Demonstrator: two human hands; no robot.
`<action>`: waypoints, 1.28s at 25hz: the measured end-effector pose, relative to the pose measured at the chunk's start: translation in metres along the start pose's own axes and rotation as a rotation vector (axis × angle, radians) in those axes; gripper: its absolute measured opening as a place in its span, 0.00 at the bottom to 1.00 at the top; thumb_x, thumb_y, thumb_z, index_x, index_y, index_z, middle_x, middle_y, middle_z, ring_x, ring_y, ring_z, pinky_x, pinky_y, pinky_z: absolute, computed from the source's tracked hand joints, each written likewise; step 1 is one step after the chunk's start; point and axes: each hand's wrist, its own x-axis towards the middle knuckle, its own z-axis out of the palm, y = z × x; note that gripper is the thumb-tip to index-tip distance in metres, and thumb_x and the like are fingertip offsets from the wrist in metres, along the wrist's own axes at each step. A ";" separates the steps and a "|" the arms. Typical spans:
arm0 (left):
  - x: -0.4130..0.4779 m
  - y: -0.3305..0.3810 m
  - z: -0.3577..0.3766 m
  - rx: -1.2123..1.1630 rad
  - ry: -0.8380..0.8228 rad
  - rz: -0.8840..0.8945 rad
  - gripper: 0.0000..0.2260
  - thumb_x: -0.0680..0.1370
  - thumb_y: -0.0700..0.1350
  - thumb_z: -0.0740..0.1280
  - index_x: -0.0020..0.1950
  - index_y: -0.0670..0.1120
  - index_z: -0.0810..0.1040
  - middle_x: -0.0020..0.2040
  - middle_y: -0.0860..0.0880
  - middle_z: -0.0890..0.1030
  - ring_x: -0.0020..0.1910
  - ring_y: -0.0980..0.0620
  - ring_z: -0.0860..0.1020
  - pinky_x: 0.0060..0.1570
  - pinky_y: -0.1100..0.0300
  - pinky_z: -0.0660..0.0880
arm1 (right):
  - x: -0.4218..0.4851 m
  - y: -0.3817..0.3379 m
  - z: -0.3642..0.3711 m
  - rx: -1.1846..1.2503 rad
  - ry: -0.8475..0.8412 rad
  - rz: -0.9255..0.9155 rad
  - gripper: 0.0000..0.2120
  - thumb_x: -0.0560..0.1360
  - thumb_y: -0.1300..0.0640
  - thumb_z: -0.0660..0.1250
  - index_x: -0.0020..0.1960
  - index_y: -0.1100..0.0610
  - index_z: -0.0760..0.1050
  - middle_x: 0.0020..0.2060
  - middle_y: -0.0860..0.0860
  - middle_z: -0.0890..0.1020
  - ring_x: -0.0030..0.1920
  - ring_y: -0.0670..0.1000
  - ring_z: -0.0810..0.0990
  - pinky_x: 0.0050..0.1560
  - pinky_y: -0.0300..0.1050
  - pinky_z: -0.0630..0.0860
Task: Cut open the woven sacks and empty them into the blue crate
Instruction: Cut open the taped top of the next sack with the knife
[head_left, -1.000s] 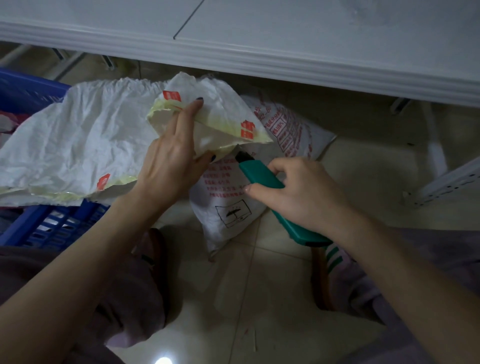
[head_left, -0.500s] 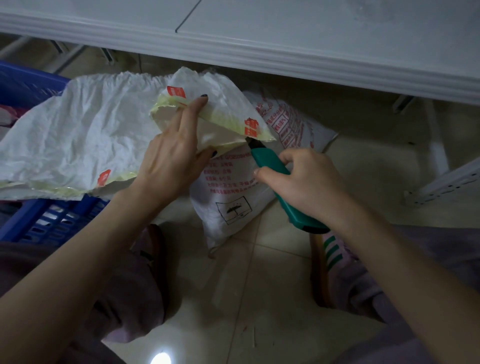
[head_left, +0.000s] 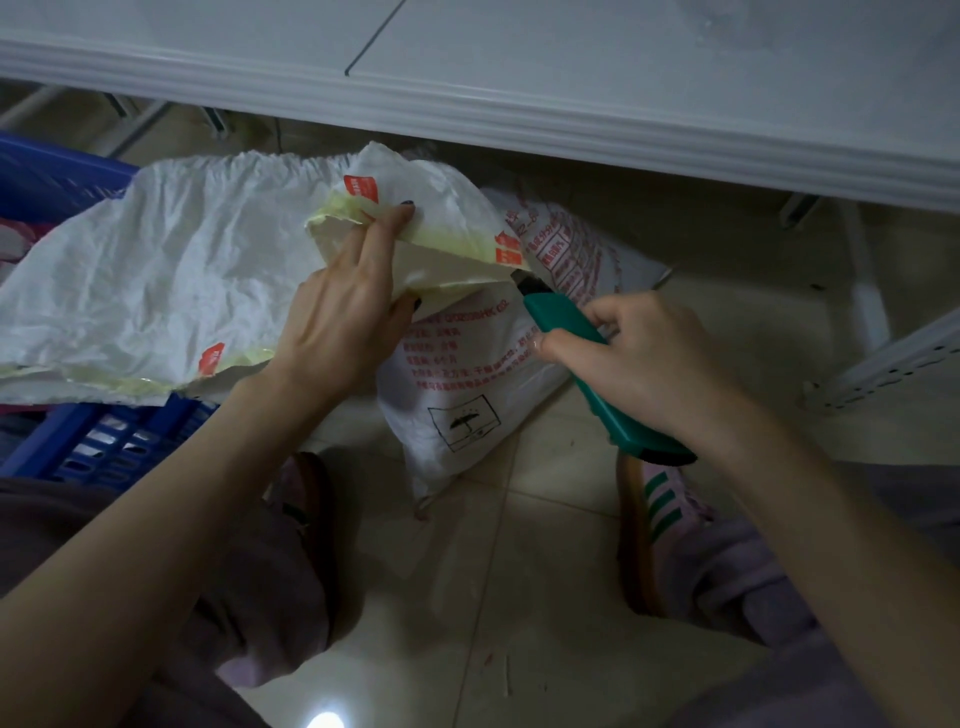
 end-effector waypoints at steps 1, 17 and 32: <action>-0.001 -0.002 0.001 -0.002 -0.006 0.004 0.31 0.73 0.41 0.70 0.72 0.39 0.61 0.65 0.36 0.70 0.54 0.34 0.75 0.45 0.42 0.73 | -0.001 0.001 -0.002 -0.009 -0.040 0.004 0.16 0.72 0.44 0.67 0.47 0.57 0.78 0.32 0.49 0.78 0.29 0.43 0.75 0.22 0.29 0.66; 0.004 -0.009 -0.009 -0.081 0.043 -0.031 0.35 0.71 0.42 0.73 0.72 0.37 0.59 0.65 0.36 0.68 0.51 0.34 0.76 0.43 0.50 0.70 | 0.013 -0.004 0.019 0.106 -0.056 -0.155 0.11 0.73 0.46 0.70 0.40 0.52 0.75 0.27 0.45 0.74 0.25 0.35 0.73 0.22 0.29 0.64; -0.001 -0.007 -0.012 -0.067 0.038 -0.025 0.35 0.71 0.41 0.73 0.72 0.35 0.59 0.66 0.36 0.68 0.54 0.34 0.74 0.47 0.44 0.72 | 0.020 -0.005 0.013 -0.018 -0.023 -0.140 0.13 0.74 0.45 0.67 0.47 0.56 0.77 0.29 0.46 0.74 0.24 0.41 0.72 0.21 0.27 0.64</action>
